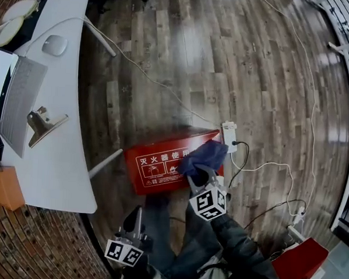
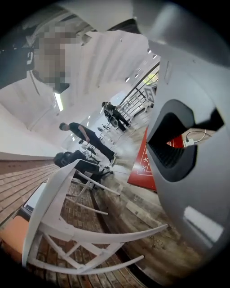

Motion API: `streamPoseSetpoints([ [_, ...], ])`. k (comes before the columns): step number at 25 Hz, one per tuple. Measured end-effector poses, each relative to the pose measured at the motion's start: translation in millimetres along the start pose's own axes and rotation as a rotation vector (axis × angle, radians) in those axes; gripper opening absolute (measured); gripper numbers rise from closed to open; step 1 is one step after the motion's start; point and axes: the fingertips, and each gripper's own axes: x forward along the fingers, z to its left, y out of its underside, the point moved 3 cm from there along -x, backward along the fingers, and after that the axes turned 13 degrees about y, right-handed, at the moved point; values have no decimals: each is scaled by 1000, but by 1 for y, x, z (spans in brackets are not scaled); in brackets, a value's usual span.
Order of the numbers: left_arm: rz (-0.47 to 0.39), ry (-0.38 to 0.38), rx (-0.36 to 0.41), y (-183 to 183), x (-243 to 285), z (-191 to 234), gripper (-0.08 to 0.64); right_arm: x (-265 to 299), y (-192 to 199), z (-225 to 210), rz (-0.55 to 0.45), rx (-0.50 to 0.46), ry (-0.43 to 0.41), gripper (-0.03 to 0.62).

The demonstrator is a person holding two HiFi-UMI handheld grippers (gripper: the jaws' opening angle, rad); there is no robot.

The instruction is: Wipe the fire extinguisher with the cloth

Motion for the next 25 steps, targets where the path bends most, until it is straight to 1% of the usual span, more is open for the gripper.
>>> streamPoseSetpoints([
  [2,-19,-39,3,1,12,-7,5,-5,-2,54,-26,-121,-179,97],
  [3,-30,-53,6,3,21,-11,5,-8,-2,73,-44,-170,-249,97],
  [4,-42,-65,7,5,31,-15,5,-10,-2,85,-65,-202,-293,97],
  [5,-52,-76,8,8,39,-19,5,-11,0,89,-83,-213,-317,96],
  [6,-57,-85,9,11,47,-22,5,-12,2,86,-95,-202,-325,95],
  [7,-58,-90,13,14,54,-26,5,-12,5,75,-102,-172,-319,95],
  [9,-48,-84,22,21,73,-34,5,-14,15,34,-107,-73,-263,95],
  [12,-18,-46,32,35,103,-49,5,-21,44,-53,-94,95,-127,95],
  [13,-9,-33,34,40,113,-54,5,-24,56,-81,-92,153,-93,95],
  [14,-2,-22,35,45,122,-57,5,-25,69,-105,-99,226,-75,95],
  [15,3,-12,35,50,131,-61,5,-25,80,-126,-117,322,-76,94],
  [16,7,-2,34,55,138,-63,5,-23,91,-143,-142,438,-100,92],
  [17,11,8,32,59,145,-66,5,-21,101,-155,-167,565,-147,91],
  [19,22,29,28,68,155,-70,5,-11,120,-167,-216,805,-277,88],
  [20,28,40,28,71,159,-72,5,-3,127,-167,-236,895,-346,87],
  [21,34,50,30,74,161,-73,5,6,133,-163,-249,956,-413,87],
  [22,39,58,32,76,163,-74,5,16,138,-157,-252,991,-475,87],
  [24,47,66,40,81,164,-73,5,41,147,-141,-238,1013,-578,87],
  [25,52,65,44,84,164,-72,5,54,151,-133,-230,1020,-615,87],
])
